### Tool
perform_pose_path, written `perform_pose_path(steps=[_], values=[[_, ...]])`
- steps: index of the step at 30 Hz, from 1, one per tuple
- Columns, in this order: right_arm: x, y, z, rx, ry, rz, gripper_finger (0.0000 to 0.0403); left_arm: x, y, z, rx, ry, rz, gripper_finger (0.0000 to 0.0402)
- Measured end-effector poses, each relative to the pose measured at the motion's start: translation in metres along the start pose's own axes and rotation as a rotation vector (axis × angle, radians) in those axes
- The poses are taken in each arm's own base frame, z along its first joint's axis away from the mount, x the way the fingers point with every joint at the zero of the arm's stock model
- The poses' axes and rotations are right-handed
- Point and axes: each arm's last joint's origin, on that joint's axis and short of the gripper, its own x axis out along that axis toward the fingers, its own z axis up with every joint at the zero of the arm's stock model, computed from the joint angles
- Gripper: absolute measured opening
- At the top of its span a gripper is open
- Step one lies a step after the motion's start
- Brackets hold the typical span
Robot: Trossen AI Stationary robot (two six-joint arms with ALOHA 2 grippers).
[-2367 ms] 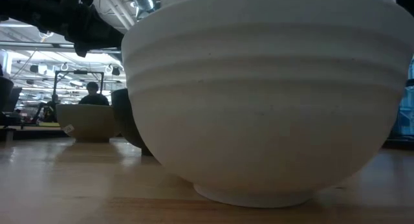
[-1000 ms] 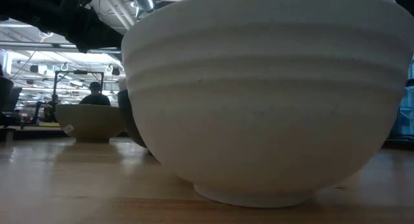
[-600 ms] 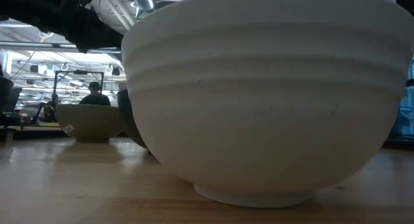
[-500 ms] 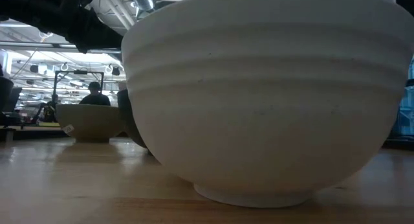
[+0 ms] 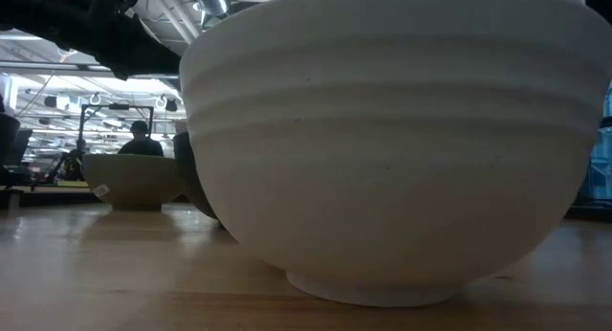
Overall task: Nest bowls inside each other
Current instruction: Stack the black bowl on top of the white bowl
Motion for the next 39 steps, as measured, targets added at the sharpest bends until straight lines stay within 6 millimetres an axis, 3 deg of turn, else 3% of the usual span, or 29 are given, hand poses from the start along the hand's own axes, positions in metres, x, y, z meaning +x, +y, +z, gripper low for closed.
perform_pose_path(steps=[7, 19, 39], values=[[0.013, -0.005, -0.022, -0.049, 0.082, -0.015, 0.0228, 0.0, 0.0, -0.001, 0.007, 0.01, 0.001, 0.0082], [0.034, -0.012, -0.062, 0.036, 0.173, -0.036, 0.0228, 0.0, 0.0, -0.003, 0.019, 0.026, 0.004, 0.0082], [0.029, 0.004, -0.071, 0.092, 0.111, -0.064, 0.0228, 0.0, 0.001, -0.003, 0.02, 0.028, 0.009, 0.0082]])
